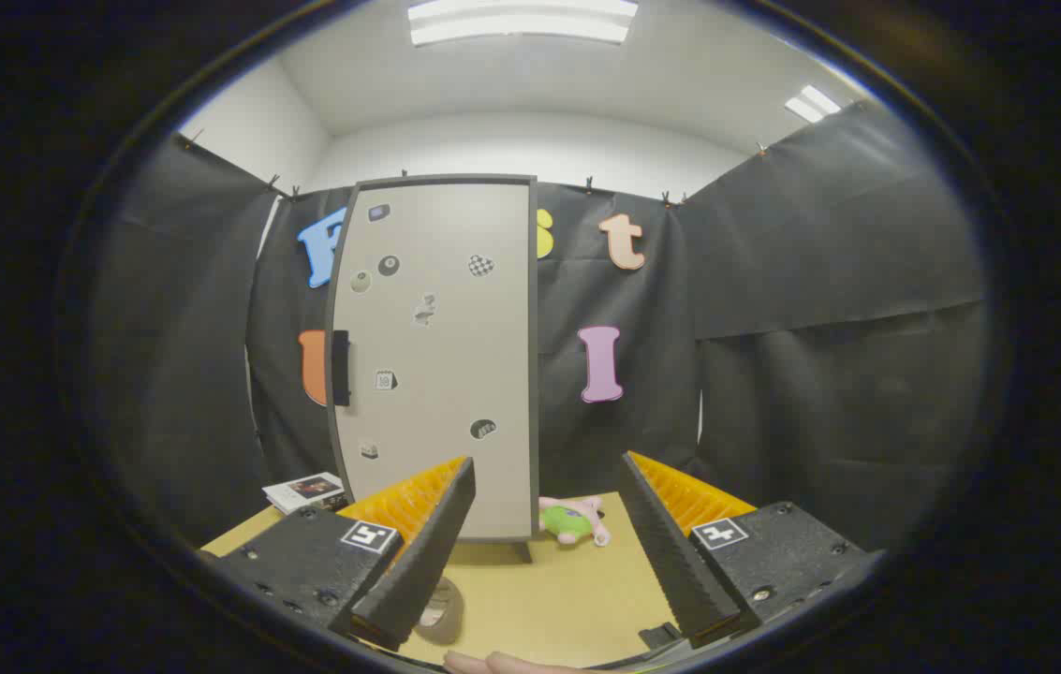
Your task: Open the shoe cabinet door, grab the shoes and put them into the shoe cabinet, then close the shoe cabinet door.
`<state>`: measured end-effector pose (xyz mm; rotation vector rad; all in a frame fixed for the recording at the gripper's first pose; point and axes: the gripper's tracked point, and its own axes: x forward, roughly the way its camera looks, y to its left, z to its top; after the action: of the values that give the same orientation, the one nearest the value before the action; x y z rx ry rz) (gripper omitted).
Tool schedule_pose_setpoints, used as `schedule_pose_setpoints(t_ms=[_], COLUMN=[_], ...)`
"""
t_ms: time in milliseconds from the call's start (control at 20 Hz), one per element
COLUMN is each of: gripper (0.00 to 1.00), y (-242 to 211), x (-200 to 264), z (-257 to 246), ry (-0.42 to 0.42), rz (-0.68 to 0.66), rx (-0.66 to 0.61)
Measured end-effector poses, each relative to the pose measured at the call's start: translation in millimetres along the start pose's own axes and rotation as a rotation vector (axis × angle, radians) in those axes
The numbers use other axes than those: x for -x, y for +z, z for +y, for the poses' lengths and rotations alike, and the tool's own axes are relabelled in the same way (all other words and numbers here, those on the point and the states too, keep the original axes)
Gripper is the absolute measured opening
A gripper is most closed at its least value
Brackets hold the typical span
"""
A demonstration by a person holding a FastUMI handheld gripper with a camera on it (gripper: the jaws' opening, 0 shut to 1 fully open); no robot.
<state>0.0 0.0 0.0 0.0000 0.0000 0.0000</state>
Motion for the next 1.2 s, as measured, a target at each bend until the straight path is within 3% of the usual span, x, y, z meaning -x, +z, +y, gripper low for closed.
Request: schedule_pose_setpoints(t_ms=[650,1200], gripper=[0.99,0.99], y=[2,18], x=[5,-58], z=[23,69], ry=[0.036,0.108], rz=[-0.003,0.034], rx=[0.018,-0.043])
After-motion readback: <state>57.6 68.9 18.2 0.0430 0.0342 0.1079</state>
